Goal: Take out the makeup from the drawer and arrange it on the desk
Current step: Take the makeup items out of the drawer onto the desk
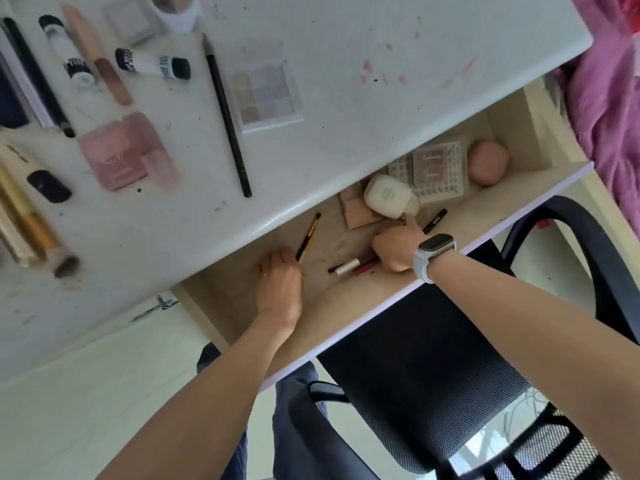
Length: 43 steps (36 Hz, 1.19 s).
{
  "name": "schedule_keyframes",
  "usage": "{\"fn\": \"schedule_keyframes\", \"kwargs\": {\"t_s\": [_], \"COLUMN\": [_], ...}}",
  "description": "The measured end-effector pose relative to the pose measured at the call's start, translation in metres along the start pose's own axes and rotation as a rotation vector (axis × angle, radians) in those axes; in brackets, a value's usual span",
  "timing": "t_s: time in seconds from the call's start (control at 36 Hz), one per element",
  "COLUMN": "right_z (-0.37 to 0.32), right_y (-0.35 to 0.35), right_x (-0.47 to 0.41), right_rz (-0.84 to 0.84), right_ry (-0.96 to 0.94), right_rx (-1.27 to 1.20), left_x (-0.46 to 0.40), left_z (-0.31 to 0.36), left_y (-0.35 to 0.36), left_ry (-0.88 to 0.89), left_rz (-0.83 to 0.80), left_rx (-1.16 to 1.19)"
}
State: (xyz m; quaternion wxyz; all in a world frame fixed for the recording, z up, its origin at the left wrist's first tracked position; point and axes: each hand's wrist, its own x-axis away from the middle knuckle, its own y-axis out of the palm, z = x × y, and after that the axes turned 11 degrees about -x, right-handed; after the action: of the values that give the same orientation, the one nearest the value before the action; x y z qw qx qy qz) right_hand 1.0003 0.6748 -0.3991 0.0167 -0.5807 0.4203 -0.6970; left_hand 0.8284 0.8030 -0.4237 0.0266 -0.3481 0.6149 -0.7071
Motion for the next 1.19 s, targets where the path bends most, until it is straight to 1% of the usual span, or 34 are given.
{"fn": "schedule_keyframes", "kwargs": {"t_s": [0.06,0.11,0.17,0.28,0.36,0.42,0.5,0.58,0.67,0.72,0.86,0.94,1.0,1.14,1.19], "right_z": [-0.005,-0.010,-0.012,-0.012,-0.013,-0.016,-0.018,-0.024,-0.039,-0.052,-0.092,-0.120,-0.141,-0.200,-0.226], "right_y": [-0.003,-0.003,-0.001,0.001,-0.006,-0.013,-0.020,-0.023,-0.024,-0.024,-0.040,-0.062,-0.080,-0.128,-0.146], "right_x": [0.001,0.004,0.007,0.018,0.028,0.035,0.050,0.069,0.088,0.098,0.110,0.111,0.109,0.098,0.092], "right_rz": [-0.059,-0.080,-0.088,-0.012,0.026,0.036,0.071,0.139,0.212,0.255,0.367,0.371,0.359,0.290,0.282], "right_ry": [-0.016,-0.046,-0.078,-0.109,-0.127,-0.118,-0.101,-0.096,-0.122,-0.128,-0.135,-0.183,-0.231,-0.286,-0.281], "right_rx": [0.031,0.038,0.026,-0.017,-0.090,-0.194,-0.415,-0.812,-1.215,-1.419,-1.855,-1.993,-2.021,-1.961,-1.923], "left_x": [0.000,-0.001,-0.002,0.000,0.005,0.011,0.024,0.041,0.058,0.068,0.084,0.088,0.090,0.096,0.099], "left_z": [-0.001,-0.001,-0.002,-0.007,-0.012,-0.016,-0.023,-0.030,-0.039,-0.047,-0.079,-0.104,-0.123,-0.177,-0.203], "left_y": [0.002,0.004,0.005,0.006,-0.001,-0.010,-0.026,-0.044,-0.058,-0.067,-0.097,-0.115,-0.128,-0.158,-0.166], "left_ry": [0.013,0.032,0.042,0.063,0.069,0.068,0.085,0.072,0.064,0.070,0.055,-0.001,-0.056,-0.209,-0.307], "left_rz": [-0.007,-0.019,-0.018,-0.020,-0.018,-0.020,-0.059,-0.095,-0.130,-0.149,-0.086,-0.013,0.054,0.211,0.264], "left_rx": [-0.070,-0.139,-0.152,-0.140,-0.078,0.033,0.305,0.568,0.769,0.871,1.007,1.077,1.138,1.279,1.348]}}
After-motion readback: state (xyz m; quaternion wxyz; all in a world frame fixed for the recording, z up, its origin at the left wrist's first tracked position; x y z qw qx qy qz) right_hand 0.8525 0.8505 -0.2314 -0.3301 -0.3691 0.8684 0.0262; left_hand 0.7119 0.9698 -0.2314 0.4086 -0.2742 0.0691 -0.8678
